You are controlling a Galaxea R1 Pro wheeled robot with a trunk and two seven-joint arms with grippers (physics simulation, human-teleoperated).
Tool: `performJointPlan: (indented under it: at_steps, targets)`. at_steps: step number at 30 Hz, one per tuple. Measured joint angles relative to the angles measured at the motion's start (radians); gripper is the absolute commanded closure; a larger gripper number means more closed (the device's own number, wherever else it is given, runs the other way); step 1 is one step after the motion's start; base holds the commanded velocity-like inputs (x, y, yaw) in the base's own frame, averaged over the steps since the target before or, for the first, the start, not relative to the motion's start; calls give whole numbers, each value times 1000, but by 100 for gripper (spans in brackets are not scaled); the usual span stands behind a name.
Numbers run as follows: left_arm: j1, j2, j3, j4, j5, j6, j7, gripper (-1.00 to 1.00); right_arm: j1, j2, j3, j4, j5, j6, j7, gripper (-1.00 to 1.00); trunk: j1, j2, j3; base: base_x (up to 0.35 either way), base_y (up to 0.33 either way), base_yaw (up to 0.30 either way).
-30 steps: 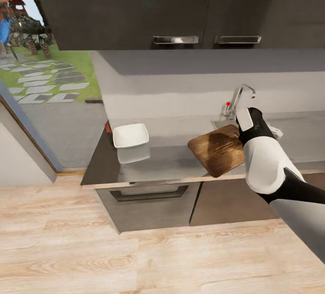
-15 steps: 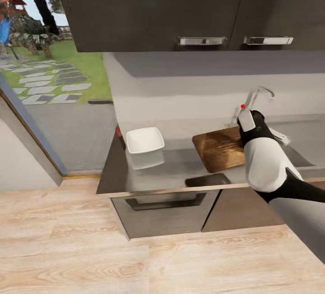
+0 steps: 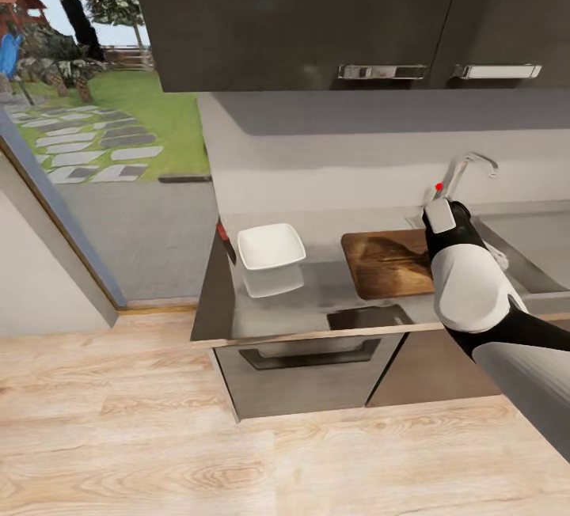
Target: In the kitchen, take the Vidalia onion out of the sink, dice it on the chopping board with the paring knife, put the diced onion into the bowl on the countertop, then place both the paring knife and the chopping board into the sink.
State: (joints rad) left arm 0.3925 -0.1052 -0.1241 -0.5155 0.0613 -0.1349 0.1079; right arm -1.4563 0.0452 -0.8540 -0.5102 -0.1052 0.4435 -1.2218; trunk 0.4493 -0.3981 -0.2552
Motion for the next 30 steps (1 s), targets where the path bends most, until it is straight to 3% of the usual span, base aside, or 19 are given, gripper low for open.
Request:
performJointPlan:
  at_steps: [11, 30]
  targets:
    - [0, 0, 0, 0, 0, 0, 0, -100, 25, 2, 2, 1, 1, -3, -26, 100, 0, 0, 0, 242, 1, 0]
    - [0, 0, 0, 0, 0, 0, 0, -100, 75, 7, 2, 25, 1, -42, -20, 100, 0, 0, 0, 136, 41, 0]
